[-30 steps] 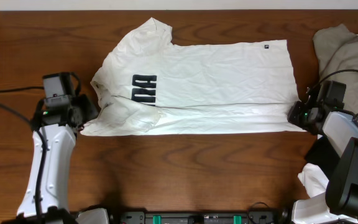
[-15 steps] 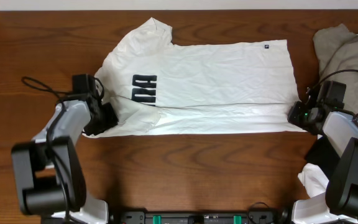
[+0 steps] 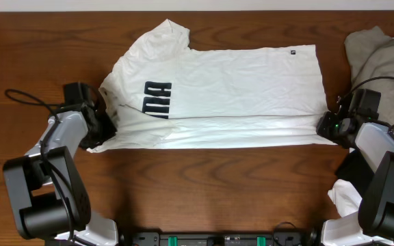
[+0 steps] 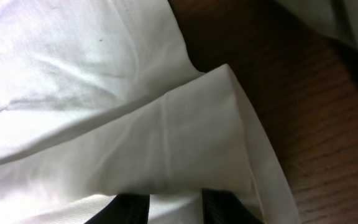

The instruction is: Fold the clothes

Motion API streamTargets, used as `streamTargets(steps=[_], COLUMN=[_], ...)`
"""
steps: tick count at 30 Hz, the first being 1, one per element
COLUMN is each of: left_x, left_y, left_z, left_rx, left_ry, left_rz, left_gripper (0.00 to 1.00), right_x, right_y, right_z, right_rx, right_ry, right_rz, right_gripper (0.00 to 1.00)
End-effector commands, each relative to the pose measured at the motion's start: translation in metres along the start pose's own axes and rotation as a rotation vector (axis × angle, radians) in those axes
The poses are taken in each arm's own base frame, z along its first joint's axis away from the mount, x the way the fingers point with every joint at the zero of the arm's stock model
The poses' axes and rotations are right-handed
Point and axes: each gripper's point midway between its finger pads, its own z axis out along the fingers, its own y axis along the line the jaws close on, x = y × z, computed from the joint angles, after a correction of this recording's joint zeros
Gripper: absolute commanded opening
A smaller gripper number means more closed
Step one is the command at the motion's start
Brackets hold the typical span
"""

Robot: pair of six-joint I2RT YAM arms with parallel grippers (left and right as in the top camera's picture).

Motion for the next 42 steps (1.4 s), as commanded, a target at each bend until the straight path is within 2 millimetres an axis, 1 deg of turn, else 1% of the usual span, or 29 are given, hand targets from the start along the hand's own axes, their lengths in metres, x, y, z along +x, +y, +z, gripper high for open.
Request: streamTargets(steps=[1, 8, 11, 13, 18, 20, 21, 24, 26, 30, 32, 35, 39, 42], left_x=[0.003, 0.003, 0.015, 0.029, 0.057, 0.064, 0.067, 0.075, 0.079, 0.087, 0.089, 0.094, 0.099, 0.101], left_y=[0.035, 0.038, 0.035, 0.034, 0.041, 0.043, 0.043, 0.046, 0.047, 0.050, 0.051, 0.052, 0.053, 0.050], left_z=[0.010, 0.010, 0.010, 0.009, 0.002, 0.000, -0.001, -0.003, -0.005, -0.008, -0.010, -0.012, -0.014, -0.015], left_rx=[-0.124, -0.123, -0.101, -0.090, -0.125, -0.139, -0.145, -0.158, -0.164, -0.181, -0.185, -0.192, -0.198, -0.180], left_ry=[0.015, 0.019, 0.070, 0.131, 0.245, 0.272, 0.284, 0.317, 0.334, 0.367, 0.378, 0.400, 0.420, 0.431], left_rz=[-0.047, -0.058, -0.058, -0.060, -0.070, -0.105, -0.118, -0.128, -0.128, -0.127, -0.127, -0.127, -0.127, -0.132], left_gripper=[0.36, 0.36, 0.36, 0.36, 0.36, 0.43, 0.45, 0.45, 0.46, 0.48, 0.47, 0.33, 0.30, 0.30], right_x=[0.015, 0.014, 0.018, 0.025, 0.043, 0.053, 0.059, 0.073, 0.083, 0.097, 0.103, 0.113, 0.120, 0.116], right_y=[-0.010, -0.010, -0.011, -0.012, -0.017, -0.022, -0.025, -0.038, -0.050, -0.065, -0.067, -0.069, -0.070, -0.067], right_z=[0.006, 0.006, 0.006, 0.005, 0.003, 0.001, -0.001, -0.007, -0.013, -0.020, -0.019, -0.018, -0.014, -0.011], right_rx=[0.061, 0.061, 0.063, 0.069, 0.090, 0.118, 0.137, 0.206, 0.281, 0.376, 0.389, 0.396, 0.391, 0.369], right_ry=[0.040, 0.039, 0.052, 0.083, 0.155, 0.195, 0.218, 0.275, 0.309, 0.346, 0.354, 0.369, 0.371, 0.352], right_rz=[-0.018, -0.018, -0.016, -0.012, -0.003, 0.001, 0.003, 0.007, 0.037, 0.088, 0.109, 0.128, 0.131, 0.134], right_gripper=[0.27, 0.28, 0.28, 0.29, 0.35, 0.35, 0.35, 0.35, 0.37, 0.38, 0.38, 0.39, 0.41, 0.42])
